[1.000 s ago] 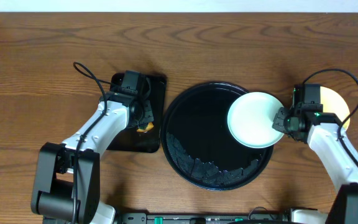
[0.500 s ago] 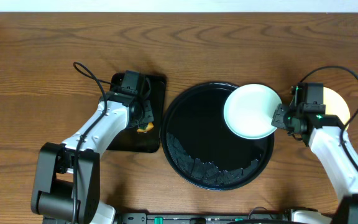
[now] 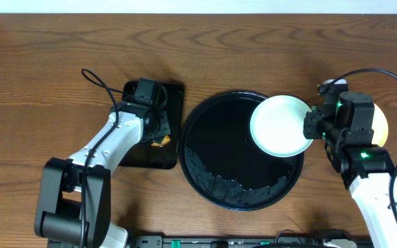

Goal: Clean dirty plates on tray and stack at the side

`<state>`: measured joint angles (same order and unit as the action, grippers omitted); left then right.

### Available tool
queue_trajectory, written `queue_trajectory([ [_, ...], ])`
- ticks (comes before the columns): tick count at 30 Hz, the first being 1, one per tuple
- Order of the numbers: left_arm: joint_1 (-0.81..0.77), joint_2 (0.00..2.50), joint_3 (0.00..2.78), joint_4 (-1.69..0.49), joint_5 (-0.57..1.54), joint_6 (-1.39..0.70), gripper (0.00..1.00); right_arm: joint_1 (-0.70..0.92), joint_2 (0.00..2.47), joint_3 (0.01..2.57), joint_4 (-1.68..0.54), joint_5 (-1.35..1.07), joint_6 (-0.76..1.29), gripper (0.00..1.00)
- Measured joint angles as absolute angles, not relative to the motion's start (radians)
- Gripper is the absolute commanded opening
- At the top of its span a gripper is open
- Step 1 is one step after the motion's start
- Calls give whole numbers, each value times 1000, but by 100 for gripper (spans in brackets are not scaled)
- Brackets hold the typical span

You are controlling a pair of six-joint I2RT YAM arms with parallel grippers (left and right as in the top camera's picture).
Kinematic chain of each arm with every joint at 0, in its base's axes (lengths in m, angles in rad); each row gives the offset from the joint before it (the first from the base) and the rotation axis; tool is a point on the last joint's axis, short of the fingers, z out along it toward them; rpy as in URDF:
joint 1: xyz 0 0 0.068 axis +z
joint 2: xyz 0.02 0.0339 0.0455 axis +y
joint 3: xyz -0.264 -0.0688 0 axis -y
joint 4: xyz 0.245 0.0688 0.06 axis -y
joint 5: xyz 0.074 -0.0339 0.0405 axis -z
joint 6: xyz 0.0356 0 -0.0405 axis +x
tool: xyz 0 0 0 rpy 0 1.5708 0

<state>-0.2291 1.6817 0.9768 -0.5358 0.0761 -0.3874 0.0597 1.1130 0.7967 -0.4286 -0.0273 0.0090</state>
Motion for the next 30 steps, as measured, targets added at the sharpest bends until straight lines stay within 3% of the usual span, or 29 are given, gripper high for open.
queue_trajectory([
  [3, -229, 1682, 977, -535, 76, -387, 8, 72, 1108, 797, -430, -26, -4, 25],
  [6, -229, 1682, 977, -535, 76, -387, 8, 70, 1123, 797, -432, -24, -21, 35],
  [17, -229, 1682, 977, -536, 76, -387, 8, -45, 1372, 797, -466, -89, -18, 36],
  [30, -229, 1682, 977, -535, 76, -387, 8, -85, 1441, 797, -275, -105, -29, 41],
])
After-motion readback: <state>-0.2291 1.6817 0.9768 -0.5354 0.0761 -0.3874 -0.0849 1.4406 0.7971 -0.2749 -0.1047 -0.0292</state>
